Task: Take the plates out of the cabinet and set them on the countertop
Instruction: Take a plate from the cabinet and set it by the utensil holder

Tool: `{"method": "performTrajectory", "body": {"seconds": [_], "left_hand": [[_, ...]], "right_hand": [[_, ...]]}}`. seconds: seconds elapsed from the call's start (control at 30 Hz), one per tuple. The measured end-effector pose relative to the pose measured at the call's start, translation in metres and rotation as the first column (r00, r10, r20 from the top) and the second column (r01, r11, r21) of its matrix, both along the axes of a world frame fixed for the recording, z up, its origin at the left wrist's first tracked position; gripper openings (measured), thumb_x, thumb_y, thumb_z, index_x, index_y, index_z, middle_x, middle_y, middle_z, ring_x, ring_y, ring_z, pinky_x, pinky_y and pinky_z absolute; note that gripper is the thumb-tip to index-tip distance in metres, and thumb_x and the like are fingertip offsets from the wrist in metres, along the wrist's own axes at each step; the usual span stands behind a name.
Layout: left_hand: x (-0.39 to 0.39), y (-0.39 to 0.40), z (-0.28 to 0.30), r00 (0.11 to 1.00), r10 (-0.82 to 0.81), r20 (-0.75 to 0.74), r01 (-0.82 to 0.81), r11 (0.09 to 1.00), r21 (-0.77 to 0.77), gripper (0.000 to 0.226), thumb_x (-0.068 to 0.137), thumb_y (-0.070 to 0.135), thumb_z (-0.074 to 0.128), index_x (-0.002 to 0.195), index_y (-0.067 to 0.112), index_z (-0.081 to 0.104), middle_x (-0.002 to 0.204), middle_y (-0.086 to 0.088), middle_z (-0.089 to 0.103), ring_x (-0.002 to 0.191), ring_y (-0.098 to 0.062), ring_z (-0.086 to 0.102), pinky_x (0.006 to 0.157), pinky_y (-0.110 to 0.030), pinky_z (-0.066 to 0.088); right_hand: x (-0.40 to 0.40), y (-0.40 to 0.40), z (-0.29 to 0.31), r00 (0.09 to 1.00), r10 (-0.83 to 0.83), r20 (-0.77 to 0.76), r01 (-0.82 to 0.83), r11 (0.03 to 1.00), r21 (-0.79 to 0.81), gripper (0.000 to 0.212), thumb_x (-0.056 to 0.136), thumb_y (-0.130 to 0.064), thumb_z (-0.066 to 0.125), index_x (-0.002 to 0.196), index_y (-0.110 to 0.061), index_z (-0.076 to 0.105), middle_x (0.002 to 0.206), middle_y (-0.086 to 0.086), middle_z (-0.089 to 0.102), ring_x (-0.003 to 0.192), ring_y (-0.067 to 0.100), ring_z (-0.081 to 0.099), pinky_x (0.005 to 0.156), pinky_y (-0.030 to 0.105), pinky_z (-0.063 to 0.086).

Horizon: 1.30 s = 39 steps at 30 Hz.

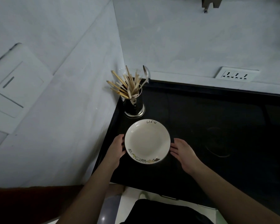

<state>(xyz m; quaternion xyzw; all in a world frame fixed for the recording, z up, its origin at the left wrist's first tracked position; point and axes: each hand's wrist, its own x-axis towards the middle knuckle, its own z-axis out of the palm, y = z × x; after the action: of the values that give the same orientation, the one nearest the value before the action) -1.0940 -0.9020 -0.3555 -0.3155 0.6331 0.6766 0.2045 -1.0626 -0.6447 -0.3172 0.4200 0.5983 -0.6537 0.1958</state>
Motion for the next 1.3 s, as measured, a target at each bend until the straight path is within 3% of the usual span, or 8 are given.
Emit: {"method": "performTrajectory", "body": {"seconds": [0.27,0.4,0.5,0.6,0.7,0.77,0.97,1.3], "left_hand": [[-0.004,-0.002,0.015,0.999,0.029,-0.024,-0.029,1.000,0.005,0.043,0.098,0.039,0.049,0.138,0.024,0.050,0.137,-0.003,0.055,0.109,-0.015,0.055,0.086,-0.035,0.049],[0.007,0.001,0.028,0.970,-0.214,-0.117,0.174,0.943,-0.283,0.042,0.097,0.040,0.045,0.137,0.030,0.048,0.125,0.007,0.055,0.118,-0.016,0.052,0.095,-0.034,0.044],[0.021,0.003,0.039,0.856,-0.492,-0.158,0.331,0.757,-0.563,0.042,0.100,0.038,0.046,0.141,0.027,0.045,0.134,0.005,0.054,0.123,-0.015,0.050,0.093,-0.026,0.039],[0.035,0.013,0.055,0.719,-0.690,-0.084,0.403,0.512,-0.759,0.052,0.100,0.037,0.047,0.149,0.023,0.036,0.148,-0.003,0.044,0.133,-0.020,0.043,0.104,-0.036,0.039],[0.051,0.030,0.071,0.521,-0.847,0.104,0.377,0.119,-0.919,0.059,0.100,0.039,0.045,0.153,0.022,0.024,0.149,-0.004,0.041,0.135,-0.022,0.038,0.109,-0.042,0.036],[0.067,0.041,0.076,0.457,-0.875,0.162,0.327,-0.004,-0.945,0.060,0.100,0.041,0.042,0.153,0.022,0.023,0.149,-0.003,0.041,0.137,-0.020,0.036,0.113,-0.043,0.031],[0.115,0.063,0.089,0.422,-0.894,0.149,0.155,-0.091,-0.984,0.060,0.100,0.053,0.023,0.145,0.021,0.047,0.155,-0.006,0.039,0.147,-0.028,0.026,0.120,-0.049,0.016],[0.138,0.050,0.110,0.367,-0.904,0.218,0.121,-0.186,-0.975,0.068,0.097,0.058,0.015,0.152,0.024,0.035,0.159,-0.004,0.032,0.149,-0.027,0.018,0.120,-0.049,0.009]], "right_hand": [[-0.006,-0.003,0.013,0.994,0.106,-0.015,-0.106,0.994,-0.018,0.048,0.096,-0.013,0.054,0.142,-0.016,0.041,0.136,0.008,0.053,0.127,0.024,0.050,0.105,0.043,0.044],[0.003,0.009,0.018,0.973,0.228,-0.037,-0.224,0.972,0.075,0.040,0.099,-0.016,0.049,0.139,-0.020,0.045,0.137,0.006,0.052,0.125,0.021,0.051,0.105,0.043,0.045],[0.011,0.020,0.029,0.941,0.334,-0.061,-0.325,0.938,0.124,0.035,0.100,-0.023,0.048,0.134,-0.020,0.051,0.127,0.004,0.059,0.113,0.019,0.058,0.102,0.041,0.046],[0.020,0.029,0.043,0.829,0.556,-0.061,-0.518,0.803,0.296,0.034,0.100,-0.030,0.046,0.132,-0.023,0.053,0.119,-0.001,0.062,0.105,0.014,0.059,0.098,0.037,0.047],[0.031,0.036,0.055,0.641,0.767,0.027,-0.658,0.531,0.534,0.039,0.099,-0.035,0.048,0.136,-0.025,0.049,0.126,-0.002,0.059,0.101,0.008,0.056,0.088,0.027,0.045],[0.041,0.038,0.058,0.536,0.838,0.101,-0.683,0.361,0.635,0.045,0.097,-0.039,0.049,0.140,-0.025,0.045,0.139,-0.001,0.050,0.114,0.012,0.055,0.095,0.030,0.046],[0.085,0.033,0.046,0.420,0.881,0.217,-0.564,0.066,0.823,0.059,0.097,-0.059,0.028,0.149,-0.031,0.028,0.158,0.002,0.026,0.144,0.023,0.027,0.116,0.044,0.026],[0.139,0.024,0.062,0.434,0.864,0.254,-0.390,-0.074,0.918,0.063,0.098,-0.056,0.021,0.154,-0.028,0.012,0.164,0.002,0.006,0.149,0.023,0.010,0.119,0.041,0.008]]}}
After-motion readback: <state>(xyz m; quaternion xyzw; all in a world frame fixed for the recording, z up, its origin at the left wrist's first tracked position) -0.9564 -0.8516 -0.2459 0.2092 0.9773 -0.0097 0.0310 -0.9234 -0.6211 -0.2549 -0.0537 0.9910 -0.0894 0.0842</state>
